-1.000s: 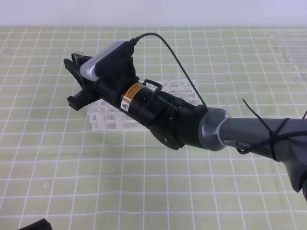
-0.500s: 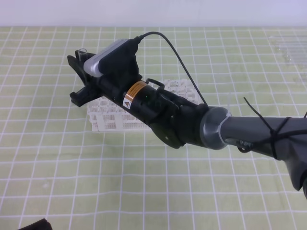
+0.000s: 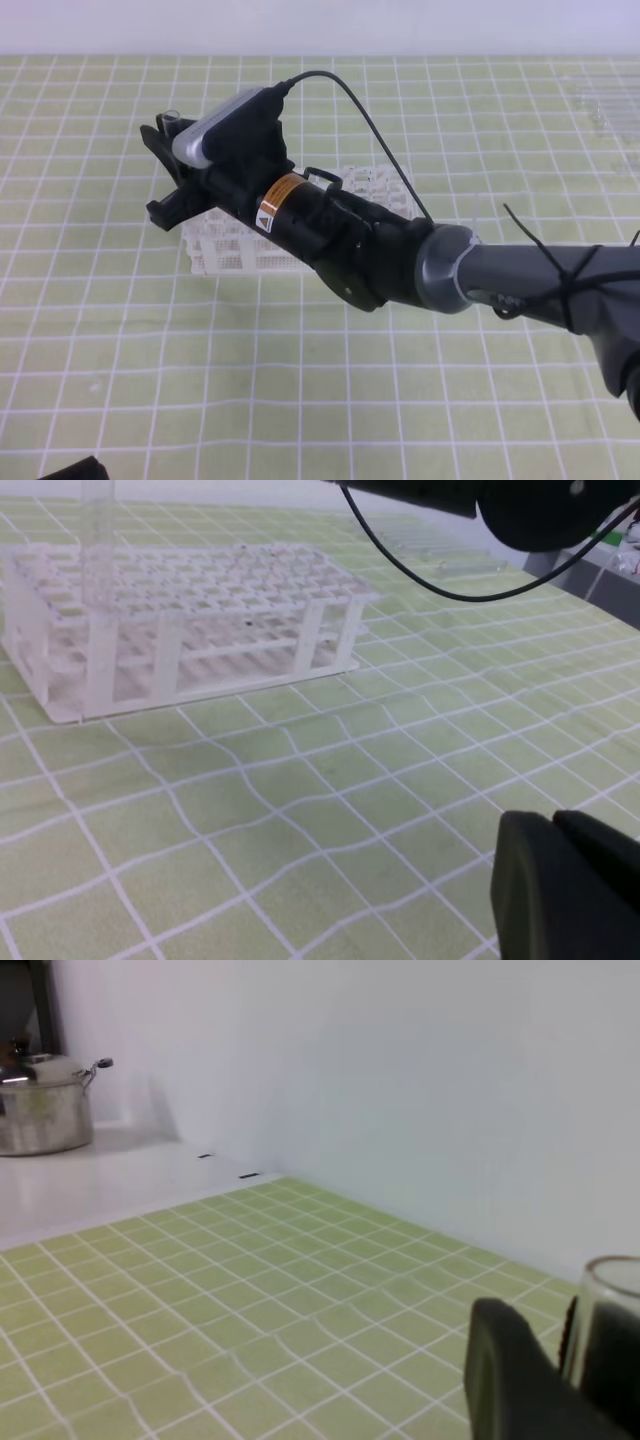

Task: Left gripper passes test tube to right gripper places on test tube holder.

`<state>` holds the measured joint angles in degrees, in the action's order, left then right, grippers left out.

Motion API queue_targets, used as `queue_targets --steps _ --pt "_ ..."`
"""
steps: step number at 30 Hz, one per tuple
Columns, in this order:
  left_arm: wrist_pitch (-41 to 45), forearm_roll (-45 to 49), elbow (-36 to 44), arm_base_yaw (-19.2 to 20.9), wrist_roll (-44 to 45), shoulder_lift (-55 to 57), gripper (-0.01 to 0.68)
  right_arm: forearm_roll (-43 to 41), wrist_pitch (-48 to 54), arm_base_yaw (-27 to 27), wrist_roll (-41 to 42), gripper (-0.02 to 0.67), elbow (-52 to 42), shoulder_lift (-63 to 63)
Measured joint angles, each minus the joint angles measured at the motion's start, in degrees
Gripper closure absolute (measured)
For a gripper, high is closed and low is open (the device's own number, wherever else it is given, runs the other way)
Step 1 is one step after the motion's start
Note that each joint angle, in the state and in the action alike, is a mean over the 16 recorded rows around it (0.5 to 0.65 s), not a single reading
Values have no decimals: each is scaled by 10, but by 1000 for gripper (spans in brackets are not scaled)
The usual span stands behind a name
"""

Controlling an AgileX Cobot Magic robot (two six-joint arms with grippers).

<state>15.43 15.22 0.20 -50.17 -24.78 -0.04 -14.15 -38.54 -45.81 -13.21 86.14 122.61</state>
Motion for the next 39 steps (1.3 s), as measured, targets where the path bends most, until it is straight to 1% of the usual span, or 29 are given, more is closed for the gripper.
queue_targets --steps 14,39 --pt "0 0 0 0 0 1 674 -3 -15 0 -4 562 8 12" --pt "0 0 0 0 0 1 674 -6 5 1 -11 562 42 33"
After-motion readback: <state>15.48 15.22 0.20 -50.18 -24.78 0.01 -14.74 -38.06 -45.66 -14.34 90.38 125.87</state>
